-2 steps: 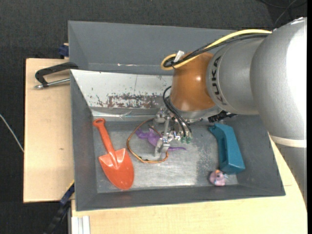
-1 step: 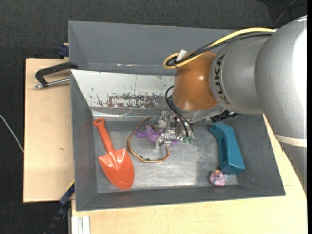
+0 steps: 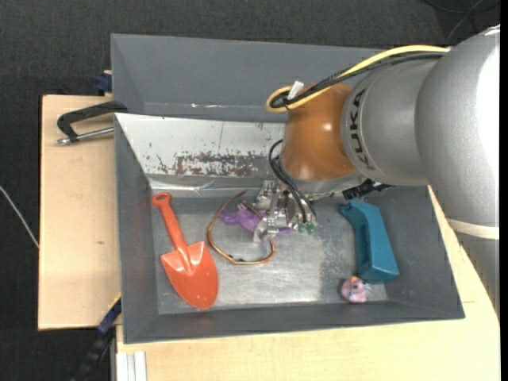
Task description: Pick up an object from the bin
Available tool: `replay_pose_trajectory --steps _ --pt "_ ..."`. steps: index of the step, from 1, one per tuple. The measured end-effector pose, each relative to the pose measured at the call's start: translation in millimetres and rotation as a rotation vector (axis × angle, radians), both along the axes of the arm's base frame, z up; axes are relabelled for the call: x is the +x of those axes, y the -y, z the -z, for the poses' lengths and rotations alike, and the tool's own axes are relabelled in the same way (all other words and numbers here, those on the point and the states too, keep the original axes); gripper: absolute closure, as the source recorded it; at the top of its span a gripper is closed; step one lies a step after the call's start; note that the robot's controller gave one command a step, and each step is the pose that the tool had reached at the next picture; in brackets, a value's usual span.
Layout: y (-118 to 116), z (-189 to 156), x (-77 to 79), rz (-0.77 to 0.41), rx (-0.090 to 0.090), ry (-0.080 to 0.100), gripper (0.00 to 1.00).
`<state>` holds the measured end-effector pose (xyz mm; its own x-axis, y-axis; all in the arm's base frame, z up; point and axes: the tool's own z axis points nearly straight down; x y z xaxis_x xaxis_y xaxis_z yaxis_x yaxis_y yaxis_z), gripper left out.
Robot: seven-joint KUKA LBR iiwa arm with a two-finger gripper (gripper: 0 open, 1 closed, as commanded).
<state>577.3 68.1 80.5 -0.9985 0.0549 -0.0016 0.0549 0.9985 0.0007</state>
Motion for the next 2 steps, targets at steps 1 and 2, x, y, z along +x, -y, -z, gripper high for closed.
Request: replay_pose_trajectory --steps 1,2 --pt "-0.1 -2.9 -0.4 0.0 0.0 0.0 1.0" --pt "-0.5 -10.0 -0.2 -0.001 0.001 0.0 1.0"
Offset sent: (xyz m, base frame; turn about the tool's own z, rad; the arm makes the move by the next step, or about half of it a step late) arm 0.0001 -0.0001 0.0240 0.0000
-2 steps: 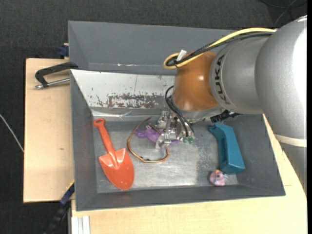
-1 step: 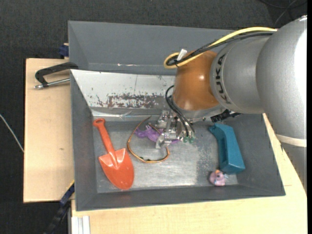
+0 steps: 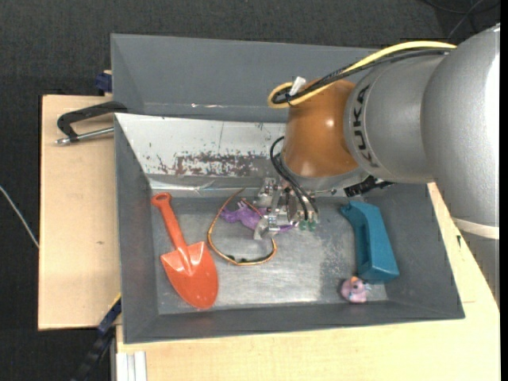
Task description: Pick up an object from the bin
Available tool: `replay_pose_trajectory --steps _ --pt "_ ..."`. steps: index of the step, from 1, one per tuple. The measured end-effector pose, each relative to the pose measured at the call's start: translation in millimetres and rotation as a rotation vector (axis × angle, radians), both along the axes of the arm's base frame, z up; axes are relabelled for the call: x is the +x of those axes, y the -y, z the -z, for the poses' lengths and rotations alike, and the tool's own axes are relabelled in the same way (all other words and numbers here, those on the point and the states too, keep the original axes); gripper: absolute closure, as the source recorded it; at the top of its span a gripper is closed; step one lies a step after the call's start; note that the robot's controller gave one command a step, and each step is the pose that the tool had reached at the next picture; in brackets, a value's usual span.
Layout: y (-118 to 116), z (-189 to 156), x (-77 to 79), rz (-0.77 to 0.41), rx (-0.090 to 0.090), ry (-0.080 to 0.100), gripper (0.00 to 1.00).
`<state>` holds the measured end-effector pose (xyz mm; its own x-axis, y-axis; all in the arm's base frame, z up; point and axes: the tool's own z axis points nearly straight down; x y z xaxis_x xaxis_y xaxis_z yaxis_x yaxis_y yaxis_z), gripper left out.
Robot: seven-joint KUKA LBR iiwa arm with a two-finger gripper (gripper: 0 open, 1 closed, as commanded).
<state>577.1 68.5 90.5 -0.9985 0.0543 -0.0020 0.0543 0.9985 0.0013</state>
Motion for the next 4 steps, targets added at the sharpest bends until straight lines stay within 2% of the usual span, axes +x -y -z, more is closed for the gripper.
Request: replay_pose_trajectory --steps 1,2,4 --pt "-0.2 -8.0 0.1 0.0 0.0 0.0 1.0" --pt "-0.2 -22.1 -1.5 0.0 0.0 -0.007 1.0" --pt "-0.2 -65.8 0.0 0.0 0.0 -0.001 1.0"
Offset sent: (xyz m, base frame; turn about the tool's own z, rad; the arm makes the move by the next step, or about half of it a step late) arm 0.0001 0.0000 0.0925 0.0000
